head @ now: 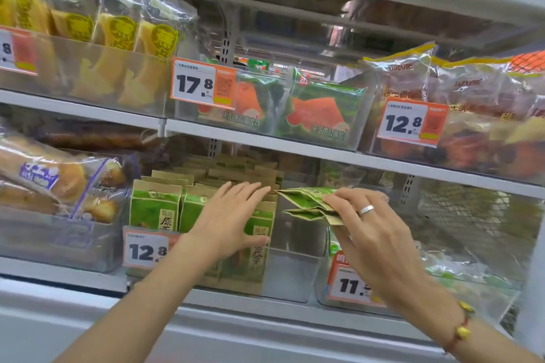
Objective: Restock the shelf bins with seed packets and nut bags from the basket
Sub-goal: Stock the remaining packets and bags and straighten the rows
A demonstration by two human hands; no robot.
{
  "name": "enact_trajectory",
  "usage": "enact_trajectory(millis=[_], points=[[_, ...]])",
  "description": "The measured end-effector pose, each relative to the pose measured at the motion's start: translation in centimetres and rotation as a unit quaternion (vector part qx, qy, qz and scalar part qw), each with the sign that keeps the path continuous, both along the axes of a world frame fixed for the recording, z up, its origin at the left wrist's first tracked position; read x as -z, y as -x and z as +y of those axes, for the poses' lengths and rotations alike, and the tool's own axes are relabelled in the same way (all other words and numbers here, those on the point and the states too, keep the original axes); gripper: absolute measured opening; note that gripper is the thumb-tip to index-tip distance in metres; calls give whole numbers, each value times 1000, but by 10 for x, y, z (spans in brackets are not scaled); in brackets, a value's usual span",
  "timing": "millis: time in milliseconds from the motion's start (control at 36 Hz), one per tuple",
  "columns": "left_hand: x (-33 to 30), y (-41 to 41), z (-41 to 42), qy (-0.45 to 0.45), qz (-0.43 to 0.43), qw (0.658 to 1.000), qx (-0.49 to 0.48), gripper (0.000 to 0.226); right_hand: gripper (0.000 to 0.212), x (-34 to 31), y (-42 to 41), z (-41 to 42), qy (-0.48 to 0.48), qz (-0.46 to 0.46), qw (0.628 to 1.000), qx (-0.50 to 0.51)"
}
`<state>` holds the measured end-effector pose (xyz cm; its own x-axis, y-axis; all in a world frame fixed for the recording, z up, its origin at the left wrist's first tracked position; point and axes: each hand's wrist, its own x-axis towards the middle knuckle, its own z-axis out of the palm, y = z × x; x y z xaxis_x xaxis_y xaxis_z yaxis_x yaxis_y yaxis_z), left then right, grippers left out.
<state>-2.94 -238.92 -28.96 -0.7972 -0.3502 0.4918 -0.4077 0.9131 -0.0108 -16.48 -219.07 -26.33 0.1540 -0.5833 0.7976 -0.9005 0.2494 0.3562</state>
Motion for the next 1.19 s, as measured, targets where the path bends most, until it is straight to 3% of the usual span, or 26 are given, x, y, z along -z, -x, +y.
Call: enact_trajectory(millis=[389, 556, 667, 778, 889, 1000, 1111, 1194], points=[[15, 1, -6, 1, 101, 995, 11, 75, 54, -4, -25, -23, -51, -42, 992, 106], [15, 0, -8, -3, 104, 994, 19, 77, 43, -13, -48, -26, -139, -60, 968, 199], [14, -1, -10, -10, 95, 995, 23, 77, 30, -19, -36, -44, -161, -109, 962, 191], [14, -3, -11, -15, 90, 996, 25, 78, 34, -15, -10, -66, -209, -183, 946, 169], [16, -4, -12, -16, 92, 995, 27, 78, 42, -5, 12, -85, -216, -194, 946, 145], [18, -3, -14, -23, 99, 994, 36, 76, 51, -9, 32, -109, -225, -197, 938, 175], [20, -1, -16, -24, 98, 994, 36, 75, 55, -13, 57, -142, -270, -286, 899, 195], [23, -1, -17, -26, 103, 994, 35, 74, 59, -9, 73, -170, -266, -269, 904, 201]])
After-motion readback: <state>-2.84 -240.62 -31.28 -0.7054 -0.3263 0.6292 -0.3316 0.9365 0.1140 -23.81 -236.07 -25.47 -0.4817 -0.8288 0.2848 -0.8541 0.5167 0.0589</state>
